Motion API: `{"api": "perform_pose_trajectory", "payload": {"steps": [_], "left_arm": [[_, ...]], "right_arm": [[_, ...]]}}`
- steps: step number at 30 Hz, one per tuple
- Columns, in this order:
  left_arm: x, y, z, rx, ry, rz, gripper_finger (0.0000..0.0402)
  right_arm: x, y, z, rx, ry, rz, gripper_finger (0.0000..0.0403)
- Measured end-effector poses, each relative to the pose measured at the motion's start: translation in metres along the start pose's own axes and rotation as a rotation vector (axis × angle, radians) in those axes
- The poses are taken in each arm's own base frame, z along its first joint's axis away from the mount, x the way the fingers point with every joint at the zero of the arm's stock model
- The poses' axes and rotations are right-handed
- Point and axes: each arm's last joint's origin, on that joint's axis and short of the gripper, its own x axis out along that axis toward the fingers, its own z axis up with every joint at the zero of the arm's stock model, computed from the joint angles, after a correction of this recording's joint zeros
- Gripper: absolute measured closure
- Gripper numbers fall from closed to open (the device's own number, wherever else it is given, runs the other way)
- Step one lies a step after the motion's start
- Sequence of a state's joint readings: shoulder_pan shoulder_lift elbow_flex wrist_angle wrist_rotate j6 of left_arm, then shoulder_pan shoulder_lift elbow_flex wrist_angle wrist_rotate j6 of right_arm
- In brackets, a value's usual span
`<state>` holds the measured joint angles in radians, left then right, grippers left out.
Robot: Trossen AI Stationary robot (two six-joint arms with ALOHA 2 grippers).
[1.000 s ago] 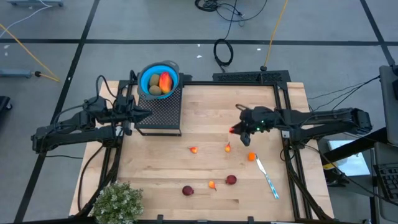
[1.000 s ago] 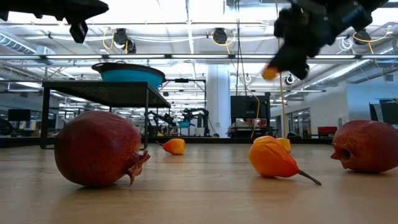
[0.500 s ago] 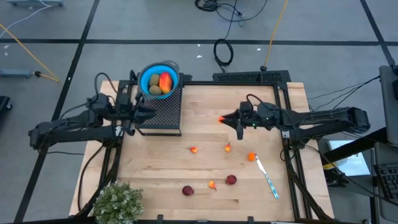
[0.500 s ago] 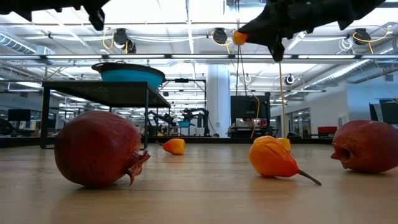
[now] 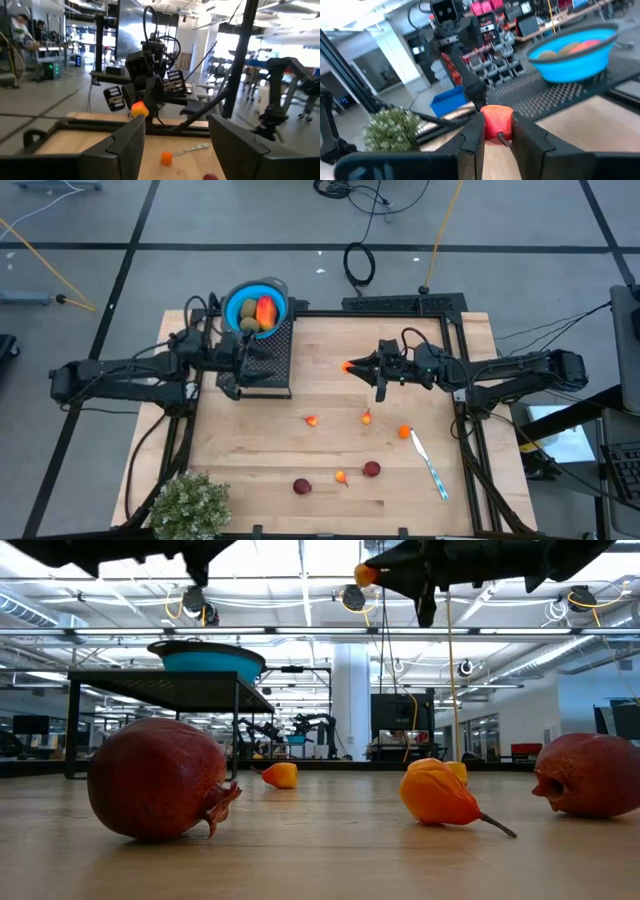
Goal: Pick & Place Fruit
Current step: Put the peach into the blue strainer bowl on the shelf
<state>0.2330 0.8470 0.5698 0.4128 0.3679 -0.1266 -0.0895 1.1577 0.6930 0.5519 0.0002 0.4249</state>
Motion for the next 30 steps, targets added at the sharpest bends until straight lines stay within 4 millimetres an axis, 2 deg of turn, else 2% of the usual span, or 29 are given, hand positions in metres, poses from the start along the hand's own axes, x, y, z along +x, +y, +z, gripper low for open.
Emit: {"api": "perform_pose_trajectory", "payload": {"steps": [8, 17, 30], "left_arm": [[0.050, 0.001, 0.013, 0.089, 0.068, 0.066, 0.0189], [0.104, -0.004, 0.015, 0.173, 0.180, 0.099, 0.0188], [0.155, -0.012, 0.012, 0.254, 0.275, 0.168, 0.0187]], "right_arm": [[0.000, 0.003, 0.006, 0.013, -0.058, 0.047, 0.0332], [-0.002, 0.009, 0.014, 0.066, -0.110, 0.158, 0.0332], [-0.002, 0.011, 0.015, 0.075, -0.103, 0.205, 0.0332]]}}
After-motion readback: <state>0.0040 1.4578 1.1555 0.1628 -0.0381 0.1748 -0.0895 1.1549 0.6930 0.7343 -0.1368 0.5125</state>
